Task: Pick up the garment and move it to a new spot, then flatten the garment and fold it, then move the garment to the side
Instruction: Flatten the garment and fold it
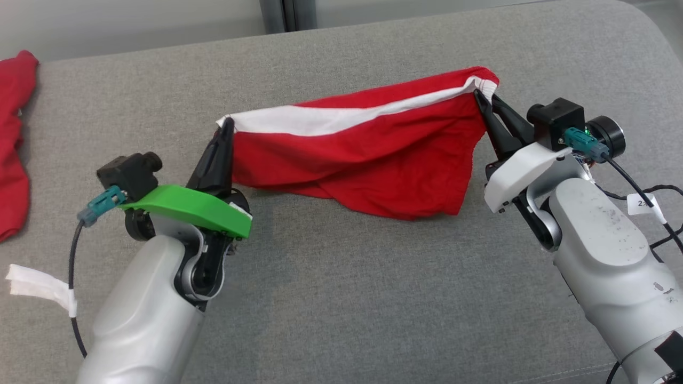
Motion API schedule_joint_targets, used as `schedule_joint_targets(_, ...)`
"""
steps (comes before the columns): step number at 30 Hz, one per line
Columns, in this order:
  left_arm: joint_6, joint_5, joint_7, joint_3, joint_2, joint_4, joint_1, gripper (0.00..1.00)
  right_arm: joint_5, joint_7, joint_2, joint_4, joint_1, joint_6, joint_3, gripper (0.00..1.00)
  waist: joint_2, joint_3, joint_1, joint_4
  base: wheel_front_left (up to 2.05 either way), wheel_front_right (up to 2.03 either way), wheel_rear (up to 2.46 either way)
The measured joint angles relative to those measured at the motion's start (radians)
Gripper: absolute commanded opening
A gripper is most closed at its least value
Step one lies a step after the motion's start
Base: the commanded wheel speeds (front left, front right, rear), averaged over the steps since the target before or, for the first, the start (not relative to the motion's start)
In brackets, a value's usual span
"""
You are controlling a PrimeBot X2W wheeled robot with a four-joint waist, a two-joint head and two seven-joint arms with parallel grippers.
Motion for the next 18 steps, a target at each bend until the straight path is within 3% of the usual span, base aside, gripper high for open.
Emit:
schedule_joint_targets(11, 0.0, 0.193, 0.0, 0.173, 0.026, -0.335, 0.089, 0.0, -0.02, 0.0, -0.067, -0.293, 0.042, 0.0, 0.027, 0.0, 0.0, -0.077, 0.0, 0.0, 0.0, 0.0, 0.0)
schedule_joint_targets(18, 0.0, 0.256, 0.0, 0.236, 0.098, -0.528, 0.12, 0.0, -0.036, 0.032, -0.11, -0.554, 0.098, 0.0, -0.017, 0.0, 0.0, -0.134, 0.0, -0.006, 0.0, 0.0, 0.0)
